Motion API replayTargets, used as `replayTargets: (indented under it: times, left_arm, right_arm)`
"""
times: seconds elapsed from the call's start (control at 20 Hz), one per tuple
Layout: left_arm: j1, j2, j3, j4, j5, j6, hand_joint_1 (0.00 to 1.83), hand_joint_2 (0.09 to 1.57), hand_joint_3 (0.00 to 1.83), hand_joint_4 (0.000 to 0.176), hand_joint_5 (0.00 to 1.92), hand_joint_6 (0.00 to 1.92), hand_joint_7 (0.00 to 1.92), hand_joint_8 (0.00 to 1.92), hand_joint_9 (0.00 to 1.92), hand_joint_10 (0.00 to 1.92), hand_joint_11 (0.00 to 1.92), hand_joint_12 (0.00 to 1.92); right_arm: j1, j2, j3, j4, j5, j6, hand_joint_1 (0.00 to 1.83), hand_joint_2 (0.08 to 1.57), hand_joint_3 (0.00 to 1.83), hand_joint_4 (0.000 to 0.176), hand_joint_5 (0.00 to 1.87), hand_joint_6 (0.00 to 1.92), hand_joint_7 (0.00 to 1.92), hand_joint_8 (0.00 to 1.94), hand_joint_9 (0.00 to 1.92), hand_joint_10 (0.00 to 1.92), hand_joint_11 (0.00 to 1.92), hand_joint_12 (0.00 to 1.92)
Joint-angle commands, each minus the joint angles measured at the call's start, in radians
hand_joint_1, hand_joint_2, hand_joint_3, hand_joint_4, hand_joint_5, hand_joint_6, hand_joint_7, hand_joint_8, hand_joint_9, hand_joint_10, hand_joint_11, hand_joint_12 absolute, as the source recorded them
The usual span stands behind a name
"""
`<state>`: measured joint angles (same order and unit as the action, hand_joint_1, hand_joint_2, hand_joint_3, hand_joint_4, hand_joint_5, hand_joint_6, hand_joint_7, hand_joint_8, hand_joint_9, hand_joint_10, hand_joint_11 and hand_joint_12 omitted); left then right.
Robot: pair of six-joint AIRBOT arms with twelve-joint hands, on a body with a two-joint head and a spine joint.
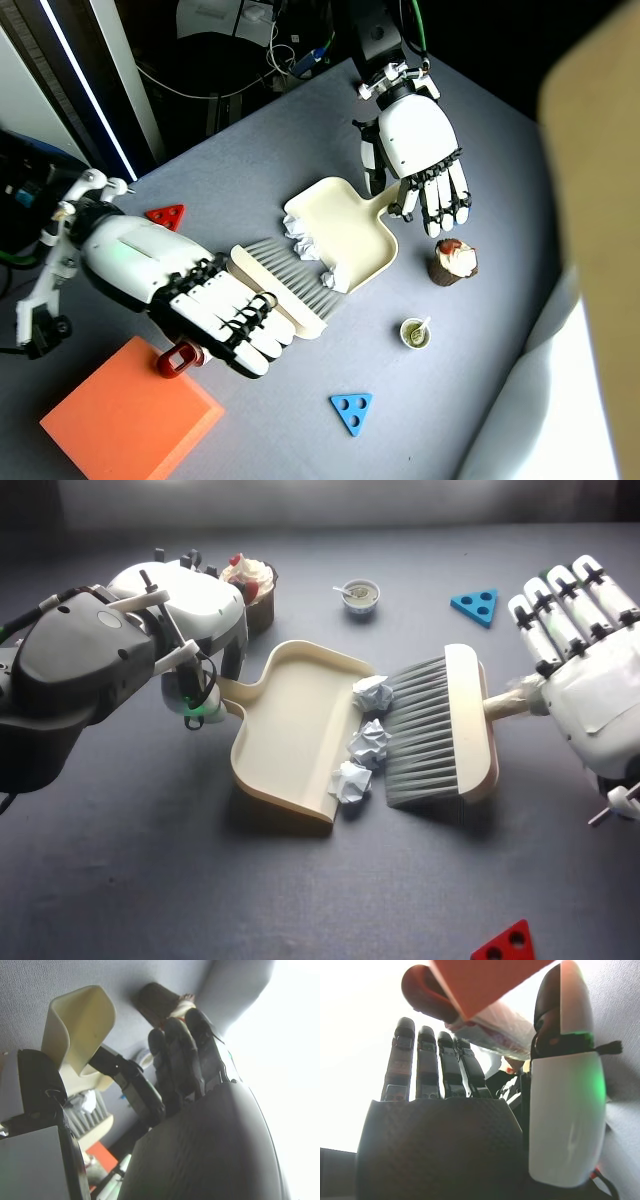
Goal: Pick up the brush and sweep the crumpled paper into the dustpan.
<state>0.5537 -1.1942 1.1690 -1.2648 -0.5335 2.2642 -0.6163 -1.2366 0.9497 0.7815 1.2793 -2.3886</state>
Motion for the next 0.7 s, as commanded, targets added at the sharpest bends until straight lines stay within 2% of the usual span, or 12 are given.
replayTargets:
  times: [0.0, 0.35, 0.65]
  left_arm:
    - [-0.010, 0.003, 0.005, 0.048, -0.056, 0.002, 1.15, 1.05, 0.00, 0.000, 1.14, 0.72, 0.43, 0.00, 0.35, 0.00, 0.10, 0.41]
    - [-0.011, 0.002, 0.003, 0.049, -0.056, 0.002, 1.15, 1.05, 0.00, 0.000, 1.14, 0.71, 0.42, 0.00, 0.35, 0.00, 0.09, 0.45]
    - [-0.012, 0.003, 0.003, 0.049, -0.058, 0.002, 1.16, 1.03, 0.00, 0.000, 1.18, 0.64, 0.44, 0.00, 0.37, 0.00, 0.09, 0.50]
  right_arm:
    - [0.001, 0.003, 0.010, -0.067, 0.100, -0.013, 1.08, 0.93, 0.01, 0.000, 0.05, 0.00, 0.00, 0.00, 0.04, 0.00, 0.11, 0.00]
    - [0.002, -0.042, 0.093, -0.075, 0.088, -0.013, 1.07, 0.93, 0.00, 0.000, 0.05, 0.00, 0.00, 0.00, 0.04, 0.00, 0.11, 0.01]
    - [0.002, -0.061, 0.111, -0.095, 0.080, -0.007, 1.08, 0.92, 0.00, 0.000, 0.08, 0.01, 0.03, 0.01, 0.06, 0.01, 0.12, 0.01]
